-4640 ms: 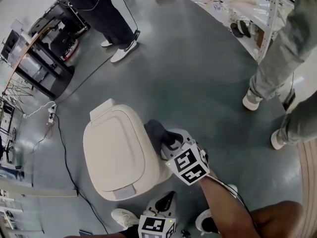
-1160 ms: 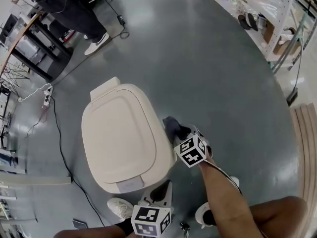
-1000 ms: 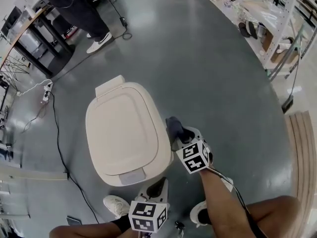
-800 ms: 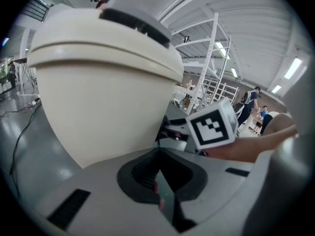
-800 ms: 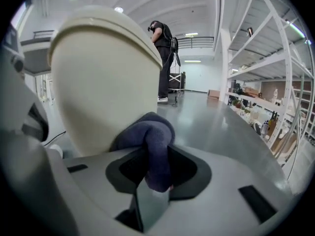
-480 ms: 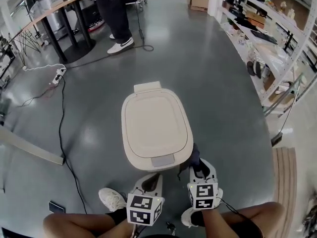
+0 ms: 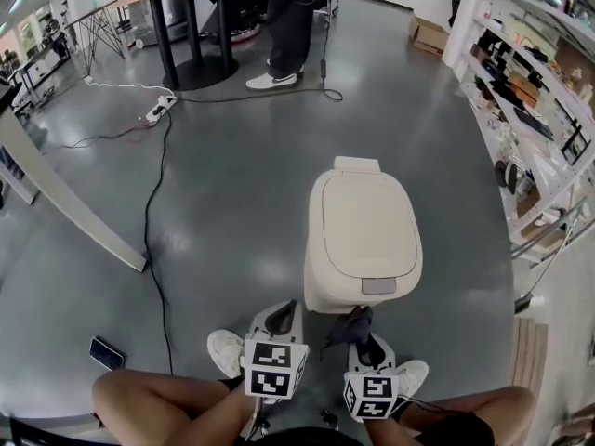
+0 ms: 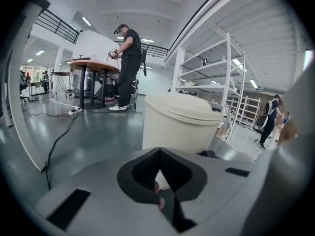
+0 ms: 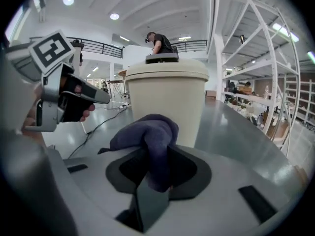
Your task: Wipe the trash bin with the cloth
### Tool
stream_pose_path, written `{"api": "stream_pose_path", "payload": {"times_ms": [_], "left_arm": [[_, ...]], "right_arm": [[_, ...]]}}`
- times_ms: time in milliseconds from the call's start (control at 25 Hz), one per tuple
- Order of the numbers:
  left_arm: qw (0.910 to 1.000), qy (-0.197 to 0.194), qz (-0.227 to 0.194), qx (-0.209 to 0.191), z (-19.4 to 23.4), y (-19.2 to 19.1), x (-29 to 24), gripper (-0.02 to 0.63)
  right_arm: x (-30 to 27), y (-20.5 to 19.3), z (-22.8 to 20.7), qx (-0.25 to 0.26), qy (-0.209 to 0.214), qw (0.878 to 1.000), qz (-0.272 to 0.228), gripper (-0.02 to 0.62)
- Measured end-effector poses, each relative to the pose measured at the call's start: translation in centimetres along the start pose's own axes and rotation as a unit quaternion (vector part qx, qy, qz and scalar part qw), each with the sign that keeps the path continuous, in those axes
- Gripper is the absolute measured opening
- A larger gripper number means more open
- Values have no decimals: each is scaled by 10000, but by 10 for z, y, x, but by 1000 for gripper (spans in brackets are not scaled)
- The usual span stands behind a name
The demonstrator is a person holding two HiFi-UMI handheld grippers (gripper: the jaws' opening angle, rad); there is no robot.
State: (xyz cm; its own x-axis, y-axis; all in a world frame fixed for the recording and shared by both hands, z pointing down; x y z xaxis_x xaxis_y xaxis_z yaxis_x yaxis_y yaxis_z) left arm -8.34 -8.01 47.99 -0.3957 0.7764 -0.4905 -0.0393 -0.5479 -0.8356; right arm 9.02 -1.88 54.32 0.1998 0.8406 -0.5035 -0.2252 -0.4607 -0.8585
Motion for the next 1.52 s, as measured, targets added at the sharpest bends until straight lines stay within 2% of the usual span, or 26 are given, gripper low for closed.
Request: {"api": "stream_pose_path", "payload": {"times_ms": [160,360,520,720,960,1240,1520], "left_arm": [[9993,170,-328,-77,22,10,14,-2],[9984,315,-457,55,58,17,41,-2],[9973,400,-594,-146,75,21,43,-2],[9968,353,-715,34,93,29,45,-2],[9965,116,-824,120,98,39,42,-2],[9970,11,-553,538,105,24,30,-2],[9974,178,-334,611,122,7,22,-2]], "right_arm": [[-7,5,42,-334,333,9988,104,107],[-15,32,95,-815,688,9942,-131,107],[-28,61,106,-1047,508,9918,-531,107],[-42,104,110,-1384,313,9848,-1003,107],[-54,128,111,-1700,58,9768,-1300,107],[-77,106,113,-1909,-106,9762,-1022,107],[-116,63,122,-1986,-200,9788,-452,107]]}}
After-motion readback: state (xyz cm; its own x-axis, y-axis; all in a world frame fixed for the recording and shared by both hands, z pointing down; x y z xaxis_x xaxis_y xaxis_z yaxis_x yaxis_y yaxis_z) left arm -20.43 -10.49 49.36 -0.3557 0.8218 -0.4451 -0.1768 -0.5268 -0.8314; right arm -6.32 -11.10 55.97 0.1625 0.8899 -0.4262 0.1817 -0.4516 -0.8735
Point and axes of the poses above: the fingertips, and each gripper's own axes: x backward along the fingers, z to its left, y out of its top, the point moved 5 cm from there along x, backward along the fingers, and after that the axes turned 6 degrees about x, right-handed, at the moved point
